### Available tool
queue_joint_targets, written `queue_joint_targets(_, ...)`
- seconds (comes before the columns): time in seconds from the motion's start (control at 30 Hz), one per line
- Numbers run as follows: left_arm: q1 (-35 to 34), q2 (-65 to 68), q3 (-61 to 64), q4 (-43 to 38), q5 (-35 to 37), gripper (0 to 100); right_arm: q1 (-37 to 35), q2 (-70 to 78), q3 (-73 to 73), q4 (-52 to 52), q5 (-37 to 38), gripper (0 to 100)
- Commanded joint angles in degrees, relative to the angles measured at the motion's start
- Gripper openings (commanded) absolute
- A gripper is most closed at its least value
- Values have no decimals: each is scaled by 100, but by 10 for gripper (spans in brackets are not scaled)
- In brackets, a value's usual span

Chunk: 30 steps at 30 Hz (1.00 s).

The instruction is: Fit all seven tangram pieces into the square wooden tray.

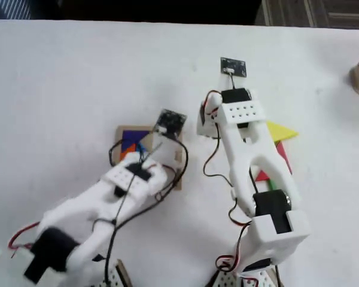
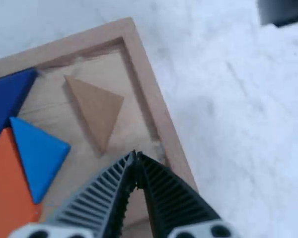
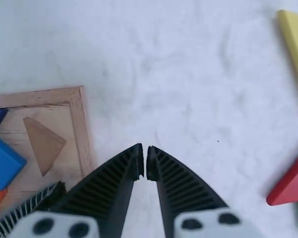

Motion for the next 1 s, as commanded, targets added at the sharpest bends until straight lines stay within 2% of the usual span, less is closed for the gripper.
queue_joint_targets(0.0, -286, 374, -633, 53, 62, 22, 4, -127, -237, 13, 79, 21)
queue_joint_targets(0.53, -1138, 611, -985, 9, 62, 23, 4, -110, -237, 13, 88, 21)
queue_joint_targets(0.97, -1130, 716, -1002, -457, 62, 23, 4, -127, -237, 4, 88, 21)
